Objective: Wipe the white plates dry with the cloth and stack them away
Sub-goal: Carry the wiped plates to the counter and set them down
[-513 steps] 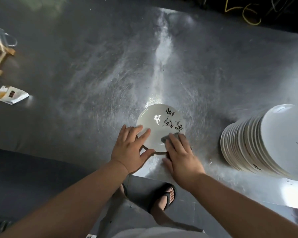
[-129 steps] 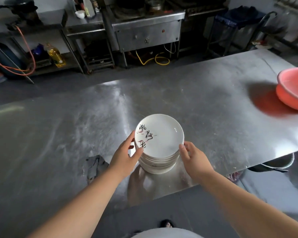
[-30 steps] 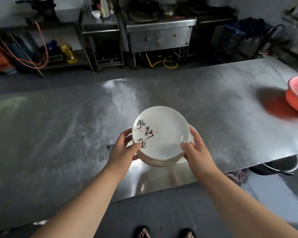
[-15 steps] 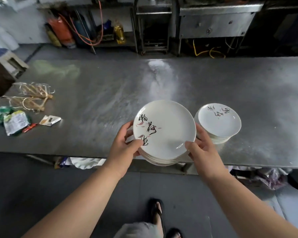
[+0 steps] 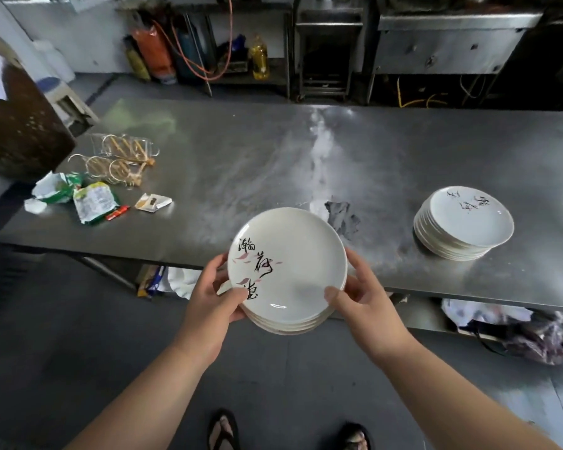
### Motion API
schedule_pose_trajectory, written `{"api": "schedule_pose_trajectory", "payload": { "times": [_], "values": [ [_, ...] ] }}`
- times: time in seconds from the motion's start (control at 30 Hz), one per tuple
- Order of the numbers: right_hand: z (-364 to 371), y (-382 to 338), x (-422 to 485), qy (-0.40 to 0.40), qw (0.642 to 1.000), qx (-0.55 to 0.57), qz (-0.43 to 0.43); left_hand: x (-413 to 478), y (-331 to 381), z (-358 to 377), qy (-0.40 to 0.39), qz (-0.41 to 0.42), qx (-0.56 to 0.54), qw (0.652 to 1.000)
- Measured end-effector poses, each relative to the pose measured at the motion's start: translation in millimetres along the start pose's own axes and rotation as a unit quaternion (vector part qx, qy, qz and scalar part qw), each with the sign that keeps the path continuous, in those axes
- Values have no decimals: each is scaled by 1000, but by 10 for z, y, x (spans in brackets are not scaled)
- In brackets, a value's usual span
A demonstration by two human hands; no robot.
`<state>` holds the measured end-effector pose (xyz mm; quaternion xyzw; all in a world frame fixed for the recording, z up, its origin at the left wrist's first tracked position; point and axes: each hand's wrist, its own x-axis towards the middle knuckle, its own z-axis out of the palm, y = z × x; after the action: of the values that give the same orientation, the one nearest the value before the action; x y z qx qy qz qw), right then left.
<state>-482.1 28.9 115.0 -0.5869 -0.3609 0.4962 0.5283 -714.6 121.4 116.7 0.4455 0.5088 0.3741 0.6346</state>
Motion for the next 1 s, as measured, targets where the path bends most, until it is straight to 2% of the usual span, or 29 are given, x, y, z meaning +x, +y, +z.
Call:
{"api": "schedule_pose_trajectory", "payload": {
  "times": [0.23,0.47,0.67,1.0],
  "values": [
    [851,333,-21,7,1000,20,16,65,-99,-874,-13,-14,32,999],
    [1313,869,-72,49,998,14,37,169,-532,-1351,-36,-31,47,998],
    [1309,1420,-116,68,995,15,65,242,-1187,-1422,-32,-49,46,997],
    [827,2959,199,90,991,21,94,803,-2805,-1156,-24,-90,35,995]
  ]
}}
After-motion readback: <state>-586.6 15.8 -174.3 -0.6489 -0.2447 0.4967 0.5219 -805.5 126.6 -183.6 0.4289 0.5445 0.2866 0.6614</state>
